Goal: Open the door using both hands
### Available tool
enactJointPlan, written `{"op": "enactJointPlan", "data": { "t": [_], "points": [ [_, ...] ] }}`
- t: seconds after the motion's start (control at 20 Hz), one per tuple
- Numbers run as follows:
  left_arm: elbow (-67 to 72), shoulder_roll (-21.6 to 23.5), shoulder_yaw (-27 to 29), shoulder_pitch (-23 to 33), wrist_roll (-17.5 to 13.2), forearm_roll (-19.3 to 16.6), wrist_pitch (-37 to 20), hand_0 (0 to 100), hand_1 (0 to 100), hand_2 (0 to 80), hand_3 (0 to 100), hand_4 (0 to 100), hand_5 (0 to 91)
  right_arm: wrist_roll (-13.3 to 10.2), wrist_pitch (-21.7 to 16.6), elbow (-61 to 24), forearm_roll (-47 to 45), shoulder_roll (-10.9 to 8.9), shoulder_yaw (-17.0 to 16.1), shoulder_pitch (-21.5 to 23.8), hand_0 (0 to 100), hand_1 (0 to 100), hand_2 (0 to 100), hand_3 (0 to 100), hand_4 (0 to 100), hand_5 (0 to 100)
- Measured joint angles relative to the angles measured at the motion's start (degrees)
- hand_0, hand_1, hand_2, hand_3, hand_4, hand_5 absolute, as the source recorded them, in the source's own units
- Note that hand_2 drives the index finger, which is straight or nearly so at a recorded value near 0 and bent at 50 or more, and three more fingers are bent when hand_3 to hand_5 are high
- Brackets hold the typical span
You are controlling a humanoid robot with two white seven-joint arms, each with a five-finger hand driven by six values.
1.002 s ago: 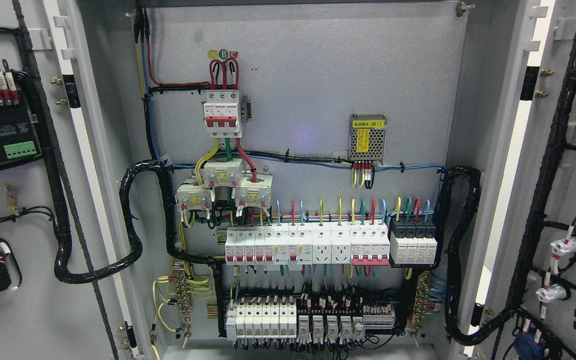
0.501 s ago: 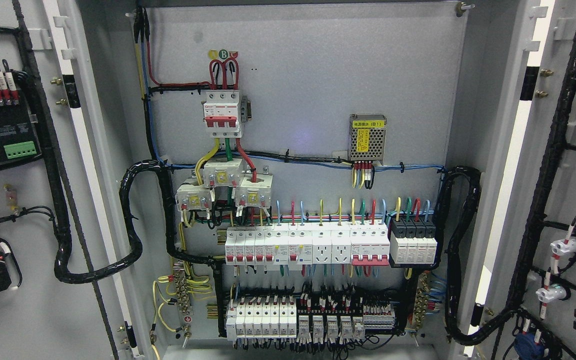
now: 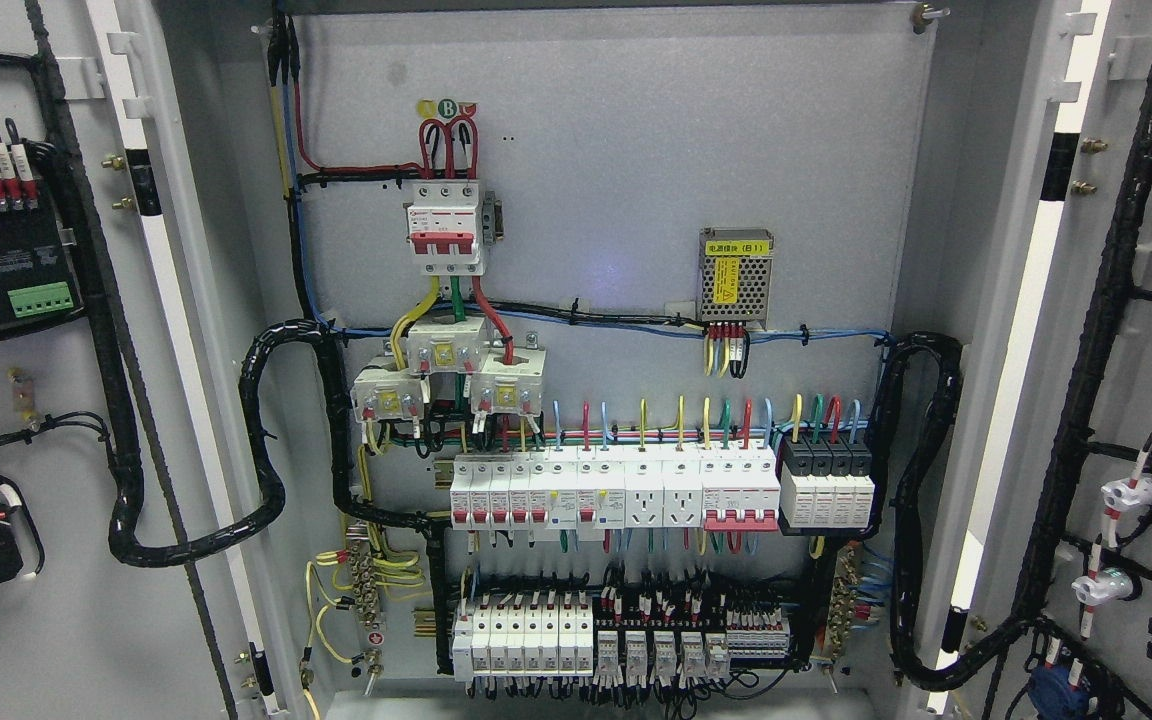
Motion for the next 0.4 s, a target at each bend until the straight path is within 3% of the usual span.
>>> {"op": "enactJointPlan", "data": {
  "t": [0.4],
  "points": [
    [3.16, -0.39, 2.06, -0.24, 0.01, -3.12, 1.04, 0, 0, 0.0, 0, 3, 0.0, -0.04, 0.64, 0.8, 0.21, 0.85, -1.17, -1.27, 0, 0, 0, 0, 0, 0]
  ]
}}
